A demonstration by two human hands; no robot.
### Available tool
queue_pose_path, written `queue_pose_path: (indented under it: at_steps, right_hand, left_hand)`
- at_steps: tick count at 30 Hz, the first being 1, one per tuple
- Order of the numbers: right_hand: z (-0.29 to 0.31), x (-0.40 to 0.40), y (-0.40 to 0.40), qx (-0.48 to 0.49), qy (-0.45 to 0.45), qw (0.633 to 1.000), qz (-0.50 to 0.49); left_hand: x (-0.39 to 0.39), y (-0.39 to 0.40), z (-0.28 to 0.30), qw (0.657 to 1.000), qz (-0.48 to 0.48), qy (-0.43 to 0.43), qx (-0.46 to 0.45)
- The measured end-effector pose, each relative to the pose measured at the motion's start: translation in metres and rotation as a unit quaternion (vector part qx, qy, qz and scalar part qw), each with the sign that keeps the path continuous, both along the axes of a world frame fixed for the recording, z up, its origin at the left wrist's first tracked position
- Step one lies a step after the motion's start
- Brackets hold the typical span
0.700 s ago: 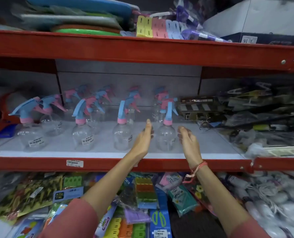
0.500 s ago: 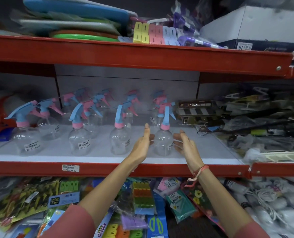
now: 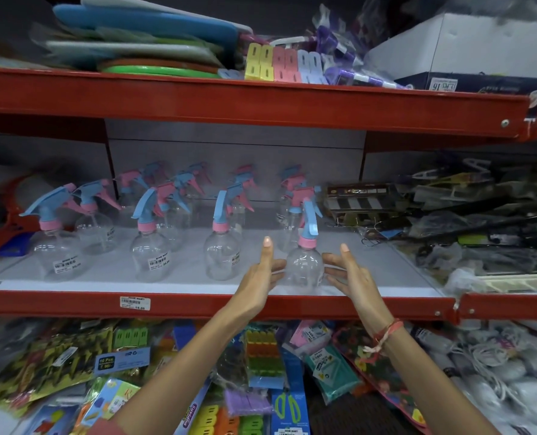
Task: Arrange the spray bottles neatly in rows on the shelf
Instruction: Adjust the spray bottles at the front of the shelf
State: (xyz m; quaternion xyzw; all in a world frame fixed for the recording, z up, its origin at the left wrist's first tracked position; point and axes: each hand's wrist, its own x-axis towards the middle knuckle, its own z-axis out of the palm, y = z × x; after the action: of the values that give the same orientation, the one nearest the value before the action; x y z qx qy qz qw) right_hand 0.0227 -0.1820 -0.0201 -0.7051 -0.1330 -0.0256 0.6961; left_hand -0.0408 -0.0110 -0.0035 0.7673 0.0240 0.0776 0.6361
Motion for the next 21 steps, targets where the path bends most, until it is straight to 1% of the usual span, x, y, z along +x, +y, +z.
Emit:
queue_pose_path:
  at_steps: [7,9,12,14,17,21]
  right_hand:
    - [-0.004,-0.007,-0.002,0.008,0.003,1.000,-0.009]
    - [-0.004,-0.012,0.000,0.002,-0.007,0.999,-0.032]
    - [-0.004,-0.025,0.006,-0.009,-0.081,0.990,-0.119]
    - [-0.001,-0.036,0.016,0.005,-0.130,0.982,-0.140]
    - [0.002,-0.047,0.037,0.026,-0.163,0.982,-0.092]
    - [0.009,-0.047,0.075,0.022,-0.137,0.990,-0.012]
  left_hand:
    - [-0.008,-0.002,-0.002,0.999,-0.027,0.008,-0.021]
    - [-0.010,0.000,-0.002,0.999,-0.035,0.004,-0.024]
    - [-0.011,0.009,-0.002,0.999,-0.015,-0.019,-0.040]
    - [-0.011,0.021,-0.003,0.997,0.015,-0.051,-0.055]
    - [-0.015,0.047,-0.007,0.988,0.079,-0.108,-0.080]
    - [-0.018,0.086,-0.012,0.966,0.186,-0.153,-0.100]
